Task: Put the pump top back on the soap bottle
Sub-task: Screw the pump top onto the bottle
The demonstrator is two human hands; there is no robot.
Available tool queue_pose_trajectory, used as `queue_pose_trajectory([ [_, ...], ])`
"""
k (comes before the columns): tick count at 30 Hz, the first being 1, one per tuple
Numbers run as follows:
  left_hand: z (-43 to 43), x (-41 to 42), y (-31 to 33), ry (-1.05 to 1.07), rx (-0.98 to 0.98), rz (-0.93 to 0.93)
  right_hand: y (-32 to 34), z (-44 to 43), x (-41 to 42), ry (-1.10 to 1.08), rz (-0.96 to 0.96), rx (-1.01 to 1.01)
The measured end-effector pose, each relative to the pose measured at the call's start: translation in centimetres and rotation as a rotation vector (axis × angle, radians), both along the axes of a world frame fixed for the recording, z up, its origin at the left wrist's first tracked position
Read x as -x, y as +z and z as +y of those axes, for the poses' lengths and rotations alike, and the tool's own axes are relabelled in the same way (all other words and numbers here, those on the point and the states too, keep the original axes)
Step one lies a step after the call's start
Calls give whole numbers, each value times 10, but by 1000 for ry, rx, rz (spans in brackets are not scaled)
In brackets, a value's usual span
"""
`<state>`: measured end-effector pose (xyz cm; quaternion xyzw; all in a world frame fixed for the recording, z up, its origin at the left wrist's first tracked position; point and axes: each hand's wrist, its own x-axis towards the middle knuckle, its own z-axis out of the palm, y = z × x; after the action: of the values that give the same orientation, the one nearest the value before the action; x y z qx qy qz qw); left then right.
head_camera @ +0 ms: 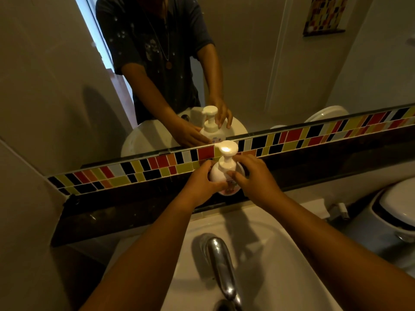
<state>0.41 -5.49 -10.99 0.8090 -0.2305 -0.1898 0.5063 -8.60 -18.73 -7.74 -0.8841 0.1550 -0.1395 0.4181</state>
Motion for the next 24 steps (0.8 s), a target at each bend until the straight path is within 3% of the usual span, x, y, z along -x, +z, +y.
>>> queue_pose_trajectory([
  [4, 0, -1, -1, 3, -2, 14, 3, 1, -3, -58, -24, 22],
  [10, -1, -1, 0, 4, 10, 20, 9, 5, -15, 24, 76, -106],
  [13, -1, 0, -1, 1, 24, 7, 1, 7, -6, 59, 37, -133],
  [21, -1, 0, -1, 8, 3, -21, -9, 6, 8, -65, -82, 22],
  [24, -2, 0, -1, 10, -4, -25, -2, 4, -2, -67, -55, -20],
])
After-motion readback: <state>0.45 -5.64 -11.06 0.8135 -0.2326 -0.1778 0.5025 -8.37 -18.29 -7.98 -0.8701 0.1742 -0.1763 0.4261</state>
